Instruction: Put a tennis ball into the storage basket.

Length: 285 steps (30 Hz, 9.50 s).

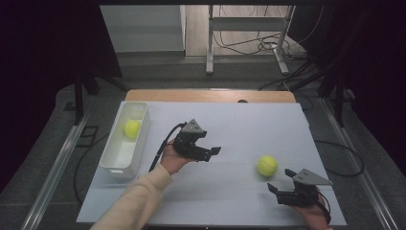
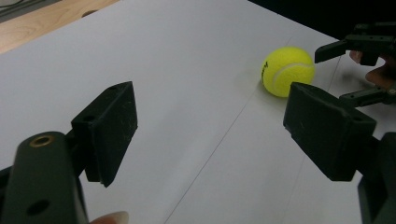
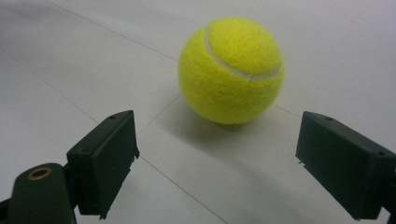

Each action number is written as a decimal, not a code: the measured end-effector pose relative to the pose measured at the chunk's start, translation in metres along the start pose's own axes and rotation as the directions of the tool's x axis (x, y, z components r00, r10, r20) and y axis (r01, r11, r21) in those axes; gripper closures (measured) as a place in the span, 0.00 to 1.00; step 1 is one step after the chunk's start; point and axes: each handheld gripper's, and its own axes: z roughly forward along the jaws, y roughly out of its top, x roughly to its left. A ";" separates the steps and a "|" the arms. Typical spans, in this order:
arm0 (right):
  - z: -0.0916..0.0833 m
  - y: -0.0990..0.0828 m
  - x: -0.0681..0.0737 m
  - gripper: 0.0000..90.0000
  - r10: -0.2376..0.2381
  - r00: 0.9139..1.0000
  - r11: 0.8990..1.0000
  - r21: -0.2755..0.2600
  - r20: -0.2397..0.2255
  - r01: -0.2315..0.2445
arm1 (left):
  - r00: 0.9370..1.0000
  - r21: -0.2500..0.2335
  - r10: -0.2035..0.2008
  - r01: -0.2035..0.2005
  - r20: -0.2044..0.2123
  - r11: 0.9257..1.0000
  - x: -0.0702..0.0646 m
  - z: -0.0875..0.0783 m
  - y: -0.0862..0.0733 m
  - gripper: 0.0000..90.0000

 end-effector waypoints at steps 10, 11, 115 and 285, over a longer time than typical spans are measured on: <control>0.000 0.000 0.000 0.15 0.000 1.000 1.000 0.002 0.001 0.000 | 1.000 0.000 -0.001 0.001 0.016 1.000 -0.004 0.010 0.003 0.21; 0.000 0.000 0.000 0.15 0.000 1.000 1.000 0.002 0.001 0.000 | 1.000 0.001 0.000 0.000 0.017 1.000 -0.004 0.011 0.004 0.21; -0.001 0.000 0.000 0.15 -0.001 1.000 1.000 -0.007 -0.004 0.001 | 0.988 0.086 0.008 -0.022 0.154 0.996 -0.046 0.117 0.023 0.21; -0.002 0.001 0.000 0.15 -0.002 1.000 1.000 -0.012 -0.003 0.002 | 0.980 0.055 0.009 -0.020 0.200 0.998 -0.049 0.094 0.017 0.30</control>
